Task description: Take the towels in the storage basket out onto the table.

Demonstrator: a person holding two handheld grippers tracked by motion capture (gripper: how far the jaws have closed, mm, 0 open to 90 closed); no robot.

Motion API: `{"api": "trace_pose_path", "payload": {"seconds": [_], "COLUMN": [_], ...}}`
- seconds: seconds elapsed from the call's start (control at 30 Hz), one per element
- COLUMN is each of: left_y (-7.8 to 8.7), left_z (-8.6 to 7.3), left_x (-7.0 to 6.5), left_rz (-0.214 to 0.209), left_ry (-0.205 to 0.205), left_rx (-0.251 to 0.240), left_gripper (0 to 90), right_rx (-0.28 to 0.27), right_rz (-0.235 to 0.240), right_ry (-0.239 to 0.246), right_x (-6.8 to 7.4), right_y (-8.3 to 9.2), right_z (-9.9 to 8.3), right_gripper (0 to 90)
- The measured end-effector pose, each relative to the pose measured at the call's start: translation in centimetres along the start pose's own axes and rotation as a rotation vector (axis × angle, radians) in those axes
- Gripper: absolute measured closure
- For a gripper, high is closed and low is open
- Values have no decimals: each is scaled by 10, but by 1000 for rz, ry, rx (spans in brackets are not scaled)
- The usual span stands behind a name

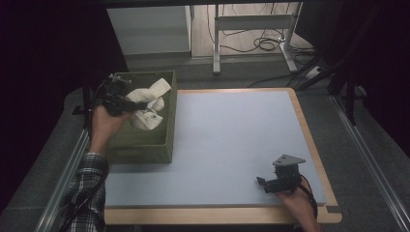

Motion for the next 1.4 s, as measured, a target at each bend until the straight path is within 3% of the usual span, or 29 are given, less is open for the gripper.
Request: {"api": "trace_pose_path", "payload": {"seconds": [0.6,0.73,1.03,1.17,1.4], "left_y": [-23,-34,-50,-60,-72], "left_z": [15,18,18,15,9], "left_x": [-56,-75,-102,-122,-143], "left_rz": [-77,-98,-131,-169,-184], "left_ry": [-88,-134,-172,-194,-229], "left_rx": [0,8,24,28,32], "left_gripper": [727,726,725,720,711], "right_rx": [-1,-1,-1,-1,0], "right_rz": [2,2,2,1,2], "right_ry": [-1,-1,-3,0,-2], "right_x": [0,0,0,0,0], "right_y": [0,0,0,0,0], "right_z": [0,0,0,0,0], "right_gripper": [8,8,8,8,8]}}
Point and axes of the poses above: each handheld gripper's, and its own axes: y roughly backward along the jaws, z roughly out of its top, x roughly to its left, the point moved 4 cm from there along -y, roughly forward along the jaws, and after that the axes turned 13 degrees about y, right-handed, at the moved point
